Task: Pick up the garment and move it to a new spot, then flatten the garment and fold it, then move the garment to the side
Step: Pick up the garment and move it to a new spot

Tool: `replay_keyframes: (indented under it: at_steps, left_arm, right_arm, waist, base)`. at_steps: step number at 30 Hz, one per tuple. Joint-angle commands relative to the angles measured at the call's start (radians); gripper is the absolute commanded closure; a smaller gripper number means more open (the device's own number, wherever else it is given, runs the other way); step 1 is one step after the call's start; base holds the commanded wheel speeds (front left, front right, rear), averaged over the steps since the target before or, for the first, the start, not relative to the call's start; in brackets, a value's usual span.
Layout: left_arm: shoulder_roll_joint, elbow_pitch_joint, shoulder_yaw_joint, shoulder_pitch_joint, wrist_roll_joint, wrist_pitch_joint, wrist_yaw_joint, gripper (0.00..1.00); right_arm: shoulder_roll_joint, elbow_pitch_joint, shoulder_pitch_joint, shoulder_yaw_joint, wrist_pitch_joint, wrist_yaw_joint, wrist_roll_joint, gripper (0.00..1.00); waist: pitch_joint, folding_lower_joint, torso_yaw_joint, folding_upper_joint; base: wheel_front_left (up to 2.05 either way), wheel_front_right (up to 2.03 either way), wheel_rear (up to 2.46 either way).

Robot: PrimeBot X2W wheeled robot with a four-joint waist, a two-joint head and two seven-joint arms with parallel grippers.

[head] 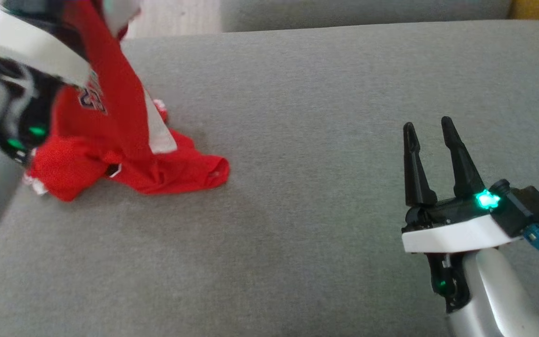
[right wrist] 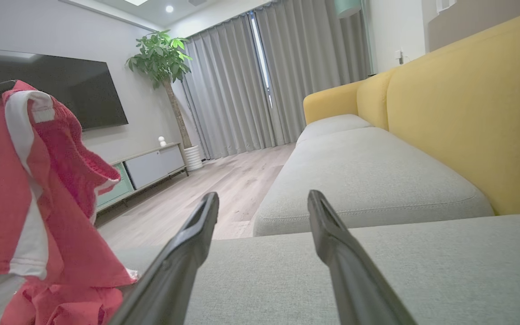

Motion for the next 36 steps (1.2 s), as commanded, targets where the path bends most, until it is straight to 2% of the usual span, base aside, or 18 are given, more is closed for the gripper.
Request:
replay_keyframes:
  at_steps: [1,9,15,16,20,25,28,31,32,33,34,36]
  left_arm:
    - [0.024,-0.057,0.049,-0.037,-0.006,-0.011,0.021,1.0]
    - [-0.096,-0.198,0.011,0.0,-0.012,-0.016,0.114,1.0]
    - [-0.24,-0.179,-0.015,-0.061,-0.003,-0.04,0.136,1.0]
    - [-0.24,-0.179,-0.015,-0.061,-0.003,-0.04,0.136,1.0]
    - [-0.349,-0.138,0.008,-0.099,-0.015,-0.108,0.143,1.0]
    - [-0.421,-0.079,0.074,-0.078,-0.044,-0.189,0.147,1.0]
    - [-0.416,-0.038,0.11,-0.004,-0.07,-0.206,0.132,1.0]
    - [-0.376,0.011,0.135,0.098,-0.07,-0.216,0.109,1.0]
    - [-0.359,0.028,0.143,0.135,-0.065,-0.218,0.101,0.62]
    - [-0.344,0.049,0.157,0.175,-0.06,-0.22,0.102,0.03]
    - [-0.33,0.07,0.169,0.212,-0.053,-0.221,0.102,0.0]
    - [-0.299,0.099,0.195,0.275,-0.003,-0.222,0.104,0.0]
  right_arm:
    - [-0.002,-0.036,-0.019,0.027,-0.006,-0.001,0.007,0.0]
    - [-0.002,-0.071,-0.066,0.066,-0.006,-0.001,0.053,0.0]
    - [-0.002,-0.112,-0.099,0.086,-0.006,-0.001,0.104,0.0]
    - [-0.002,-0.112,-0.099,0.086,-0.006,-0.001,0.104,0.0]
    - [-0.002,-0.131,-0.106,0.075,-0.006,-0.001,0.126,0.0]
    - [-0.002,-0.149,-0.099,0.049,-0.006,-0.001,0.13,0.0]
    - [-0.002,-0.155,-0.092,0.029,-0.006,-0.001,0.123,0.0]
    - [-0.002,-0.155,-0.087,0.016,-0.006,-0.001,0.115,0.0]
    - [-0.002,-0.154,-0.085,0.013,-0.006,-0.001,0.111,0.0]
    - [-0.002,-0.153,-0.084,0.01,-0.006,-0.001,0.106,0.0]
    - [-0.002,-0.152,-0.081,0.006,-0.006,-0.001,0.101,0.0]
    - [-0.002,-0.145,-0.076,0.002,-0.006,-0.001,0.089,0.0]
  waist:
    - [0.0,0.0001,-0.03,-0.0001]
    - [0.038,0.0001,-0.199,-0.0001]
    - [0.083,0.0001,-0.347,-0.0001]
    - [0.083,0.0001,-0.347,-0.0001]
    - [0.098,0.0001,-0.409,-0.0001]
    - [0.108,0.0001,-0.421,-0.0001]
    - [0.111,0.0001,-0.401,-0.0001]
    - [0.114,0.0001,-0.366,-0.0001]
    - [0.115,0.0001,-0.352,-0.0001]
    - [0.115,0.0001,-0.337,-0.0001]
    - [0.115,0.0001,-0.321,-0.0001]
    - [0.115,0.0001,-0.289,-0.0001]
  base:
    - [0.0,0.0,0.0]
    - [0.0,0.0,0.0]
    - [0.0,0.0,0.0]
    - [0.0,0.0,0.0]
    - [0.0,0.0,0.0]
    - [0.0,0.0,0.0]
    - [0.0,0.0,0.0]
    - [0.0,0.0,0.0]
    - [0.0,0.0,0.0]
    - [0.0,0.0,0.0]
    - [0.0,0.0,0.0]
    - [0.0,0.0,0.0]
